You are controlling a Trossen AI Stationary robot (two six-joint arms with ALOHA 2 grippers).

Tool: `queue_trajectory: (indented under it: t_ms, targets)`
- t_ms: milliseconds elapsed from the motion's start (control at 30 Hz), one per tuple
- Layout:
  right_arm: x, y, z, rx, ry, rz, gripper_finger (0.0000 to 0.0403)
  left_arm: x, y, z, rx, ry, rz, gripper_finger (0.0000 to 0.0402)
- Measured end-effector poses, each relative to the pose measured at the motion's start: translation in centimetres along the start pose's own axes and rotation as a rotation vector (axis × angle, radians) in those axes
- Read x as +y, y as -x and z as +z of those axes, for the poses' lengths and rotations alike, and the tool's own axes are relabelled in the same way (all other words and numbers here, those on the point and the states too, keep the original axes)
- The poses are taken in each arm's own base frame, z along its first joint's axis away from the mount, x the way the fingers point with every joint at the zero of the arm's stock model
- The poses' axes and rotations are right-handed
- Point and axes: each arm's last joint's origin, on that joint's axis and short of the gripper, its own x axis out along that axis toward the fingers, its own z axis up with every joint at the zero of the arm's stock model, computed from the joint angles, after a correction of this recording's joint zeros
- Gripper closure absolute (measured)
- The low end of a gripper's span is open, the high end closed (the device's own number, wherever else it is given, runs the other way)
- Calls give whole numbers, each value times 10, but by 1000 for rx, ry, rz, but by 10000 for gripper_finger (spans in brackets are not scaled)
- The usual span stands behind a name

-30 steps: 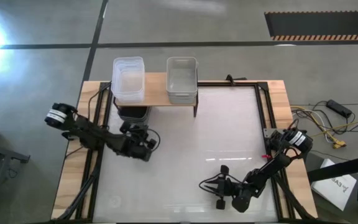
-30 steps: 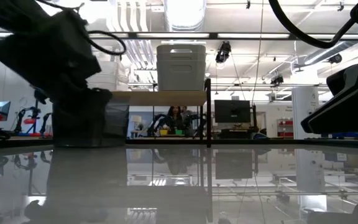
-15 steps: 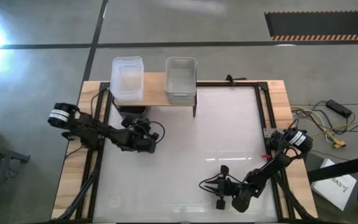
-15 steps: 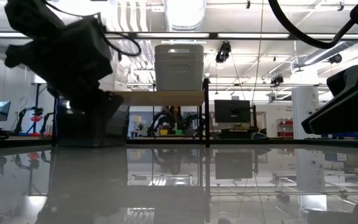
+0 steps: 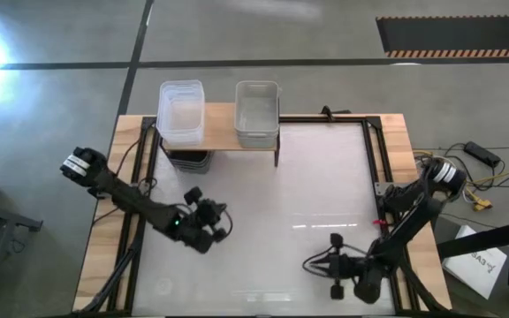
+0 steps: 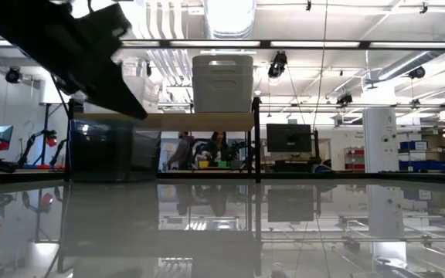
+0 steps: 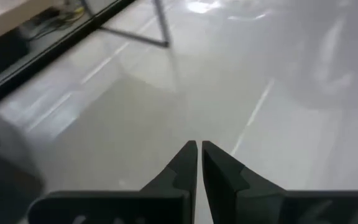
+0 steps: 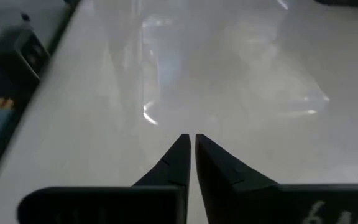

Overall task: Stack baskets on shelf by color
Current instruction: Return to Home Position

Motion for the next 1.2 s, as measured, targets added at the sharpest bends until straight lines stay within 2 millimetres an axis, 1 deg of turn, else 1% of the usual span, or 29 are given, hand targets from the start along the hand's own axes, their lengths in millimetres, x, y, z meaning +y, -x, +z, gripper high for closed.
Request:
queue_trajectory:
  t_ms: [100,200,300,467,567,633,700,800,867,933,1000,1067,1133,1200]
  targets:
    - [-24,14,-5,25,4,-3,392,-9,10,-2,-30,18,-56,394]
    - [-57,18,-12,24,-53,-10,394,-12,13,-4,-66,45,-74,394]
    - [-94,17,-14,0,-137,-1,394,-11,12,-5,-95,65,-62,394]
    - [-150,9,-5,-91,-237,151,394,-10,11,-4,-123,73,-28,394]
    - [-180,6,-3,-124,-265,181,394,-9,11,-4,-131,76,-18,394]
    - [-196,6,-1,-141,-265,197,394,-9,9,-4,-130,85,-17,394]
    - [-206,9,0,-169,-246,225,394,-8,6,-4,-120,107,-37,394]
    - [-215,16,-1,-230,-207,245,394,-3,-3,-7,-116,115,-50,394]
    - [-218,22,-7,-276,-200,241,394,4,-11,-9,-124,130,-79,394]
    - [-219,26,-7,-297,-201,236,394,14,-19,-8,-141,154,-139,394]
    - [-220,30,-7,-301,-198,238,394,28,-24,-4,-181,180,-220,394]
    - [-220,33,-6,-319,-180,239,394,46,-26,-1,-237,201,-306,394]
    - [-220,36,-5,-343,-158,238,394,67,-24,1,-309,229,-372,394]
    - [-221,39,-3,-367,-144,238,394,90,-18,-4,-355,246,-386,394]
